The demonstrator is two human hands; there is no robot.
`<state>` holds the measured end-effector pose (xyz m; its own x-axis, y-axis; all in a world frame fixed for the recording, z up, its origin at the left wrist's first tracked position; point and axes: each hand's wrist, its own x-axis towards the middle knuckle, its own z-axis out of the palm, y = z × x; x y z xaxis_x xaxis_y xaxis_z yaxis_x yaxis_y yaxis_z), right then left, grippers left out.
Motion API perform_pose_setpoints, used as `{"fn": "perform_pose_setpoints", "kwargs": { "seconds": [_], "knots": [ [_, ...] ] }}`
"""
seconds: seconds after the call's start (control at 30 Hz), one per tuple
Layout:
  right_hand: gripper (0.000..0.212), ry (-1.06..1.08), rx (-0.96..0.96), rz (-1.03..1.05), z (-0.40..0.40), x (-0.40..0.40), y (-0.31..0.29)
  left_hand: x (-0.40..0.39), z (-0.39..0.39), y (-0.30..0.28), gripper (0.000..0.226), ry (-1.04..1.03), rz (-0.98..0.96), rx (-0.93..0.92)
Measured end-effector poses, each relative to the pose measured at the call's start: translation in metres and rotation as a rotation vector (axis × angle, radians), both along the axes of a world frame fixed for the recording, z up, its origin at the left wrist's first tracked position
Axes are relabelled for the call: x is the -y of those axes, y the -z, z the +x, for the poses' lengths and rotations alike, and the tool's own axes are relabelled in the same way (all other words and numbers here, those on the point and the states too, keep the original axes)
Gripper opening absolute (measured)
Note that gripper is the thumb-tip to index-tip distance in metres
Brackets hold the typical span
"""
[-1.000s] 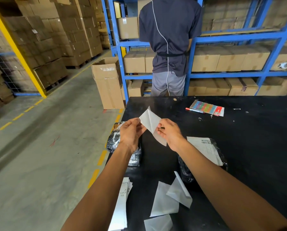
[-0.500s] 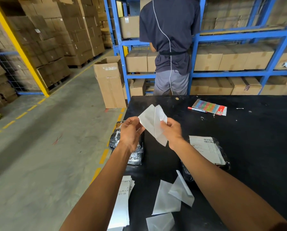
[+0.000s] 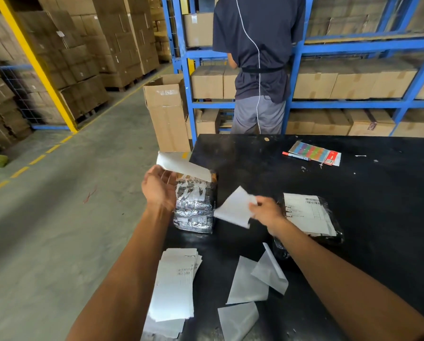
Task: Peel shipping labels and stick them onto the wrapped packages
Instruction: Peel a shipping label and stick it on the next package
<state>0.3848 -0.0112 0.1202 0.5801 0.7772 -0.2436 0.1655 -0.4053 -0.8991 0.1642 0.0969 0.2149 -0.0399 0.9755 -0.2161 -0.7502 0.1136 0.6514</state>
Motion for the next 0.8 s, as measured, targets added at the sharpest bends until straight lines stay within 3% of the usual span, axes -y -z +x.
{"fn": "perform_pose_setpoints", "kwargs": {
  "seconds": [0.07,0.13,0.3,0.33,0.4,0.43,0.53,0.63,0.7,0.8],
  "knots": [
    [0.015,-0.291,0.032,-0.129,-0.013,0.014,0.018,0.004,0.001,0.000,0.008,0.015,0.034,-0.044],
    [0.015,-0.449,0.160,-0.257,-0.026,0.025,0.042,0.010,0.006,0.004,0.013,0.050,0.048,-0.111],
    [0.006,-0.565,0.207,-0.391,-0.049,0.048,0.087,0.025,0.016,0.017,0.019,0.094,0.037,-0.265],
    [0.003,-0.551,0.147,-0.366,-0.052,0.049,0.090,0.025,0.016,0.020,0.019,0.092,0.026,-0.294],
    [0.035,-0.444,0.083,-0.234,-0.051,0.043,0.090,0.024,0.017,0.024,0.019,0.087,0.001,-0.334],
    [0.044,-0.367,0.128,-0.115,-0.048,0.037,0.083,0.024,0.018,0.025,0.019,0.082,-0.009,-0.345],
    [0.045,-0.180,0.321,0.307,-0.041,0.019,0.045,0.022,0.023,0.027,0.017,0.068,-0.033,-0.370],
    [0.051,-0.294,0.412,0.440,-0.045,0.001,0.001,0.024,0.036,0.027,0.016,0.095,-0.028,-0.387],
    [0.047,-0.394,0.491,0.413,-0.054,-0.011,-0.014,0.026,0.046,0.027,0.014,0.133,-0.012,-0.401],
    [0.015,-0.272,0.548,0.477,-0.062,-0.027,-0.021,0.027,0.055,0.028,0.011,0.184,0.018,-0.407]
  ]
}}
